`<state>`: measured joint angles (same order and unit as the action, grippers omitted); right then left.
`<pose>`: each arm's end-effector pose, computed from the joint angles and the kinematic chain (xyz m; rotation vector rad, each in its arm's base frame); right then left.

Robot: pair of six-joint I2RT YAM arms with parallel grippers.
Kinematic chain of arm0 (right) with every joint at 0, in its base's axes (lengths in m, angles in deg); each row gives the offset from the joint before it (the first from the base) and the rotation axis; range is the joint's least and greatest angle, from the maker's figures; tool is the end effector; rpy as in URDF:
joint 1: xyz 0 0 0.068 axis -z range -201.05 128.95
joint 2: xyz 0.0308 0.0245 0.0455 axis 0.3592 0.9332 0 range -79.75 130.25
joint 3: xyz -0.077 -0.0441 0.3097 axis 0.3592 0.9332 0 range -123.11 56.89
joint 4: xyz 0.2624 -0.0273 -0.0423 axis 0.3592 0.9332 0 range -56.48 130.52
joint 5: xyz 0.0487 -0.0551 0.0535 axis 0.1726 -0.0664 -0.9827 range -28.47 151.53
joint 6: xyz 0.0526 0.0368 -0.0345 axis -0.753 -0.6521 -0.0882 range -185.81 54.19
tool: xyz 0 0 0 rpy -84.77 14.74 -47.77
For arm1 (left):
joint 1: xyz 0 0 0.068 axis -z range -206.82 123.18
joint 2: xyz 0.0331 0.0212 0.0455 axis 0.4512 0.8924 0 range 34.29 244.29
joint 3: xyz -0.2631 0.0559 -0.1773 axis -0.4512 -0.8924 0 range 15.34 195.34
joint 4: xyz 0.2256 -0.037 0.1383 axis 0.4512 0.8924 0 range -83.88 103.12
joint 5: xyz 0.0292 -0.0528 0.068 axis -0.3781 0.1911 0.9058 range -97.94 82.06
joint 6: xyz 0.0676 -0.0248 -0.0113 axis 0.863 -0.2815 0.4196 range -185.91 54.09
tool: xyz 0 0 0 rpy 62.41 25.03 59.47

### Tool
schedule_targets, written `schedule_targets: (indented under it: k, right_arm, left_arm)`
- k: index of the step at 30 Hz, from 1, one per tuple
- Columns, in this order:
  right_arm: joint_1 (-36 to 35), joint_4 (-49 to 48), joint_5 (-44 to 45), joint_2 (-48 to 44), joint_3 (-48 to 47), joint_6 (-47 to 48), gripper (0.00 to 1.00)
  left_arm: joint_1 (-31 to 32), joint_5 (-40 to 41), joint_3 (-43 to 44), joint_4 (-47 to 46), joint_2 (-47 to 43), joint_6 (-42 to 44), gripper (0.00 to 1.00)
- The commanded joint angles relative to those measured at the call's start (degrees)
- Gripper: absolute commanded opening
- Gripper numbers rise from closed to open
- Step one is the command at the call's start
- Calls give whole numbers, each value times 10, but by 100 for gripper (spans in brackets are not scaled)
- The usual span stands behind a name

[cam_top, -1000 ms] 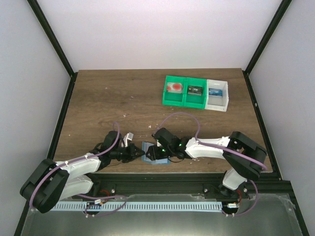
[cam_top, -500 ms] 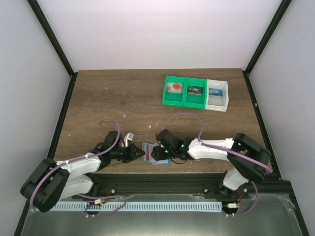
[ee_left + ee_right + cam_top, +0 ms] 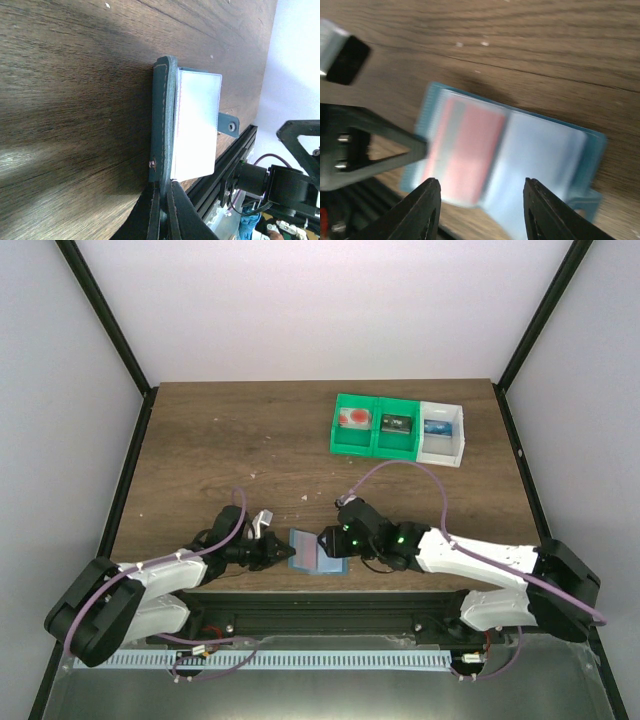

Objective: Take the credit cards out of the card holder

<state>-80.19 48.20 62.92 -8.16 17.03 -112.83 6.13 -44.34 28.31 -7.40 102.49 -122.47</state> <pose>0.1338 0.2210 0.2336 -0.2569 2.5387 0.7972 0.1374 -0.1321 0.1519 -0.1567 2.6237 -1.4274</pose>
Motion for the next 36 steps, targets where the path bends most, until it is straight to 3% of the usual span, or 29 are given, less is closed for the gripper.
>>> schedule_targets:
  k: [1,11,16,28,36]
  right_arm:
    - [-6,-64,-56,20,-4,6,50]
    - [-9,-92,-110,141,-33,-2,65]
    - [-11,-115,-128,158,-29,-4,67]
    - [-11,-134,-139,187,-27,-6,67]
    - [-10,-120,-123,186,-20,-6,58]
  left_arm:
    - [3,-6,11,-6,3,5,0]
    - [4,-7,8,-9,1,-1,0]
    - [5,-9,9,-17,5,-3,0]
    - [8,-7,1,-18,-6,-8,0]
    - [8,-5,-3,-20,-5,-8,0]
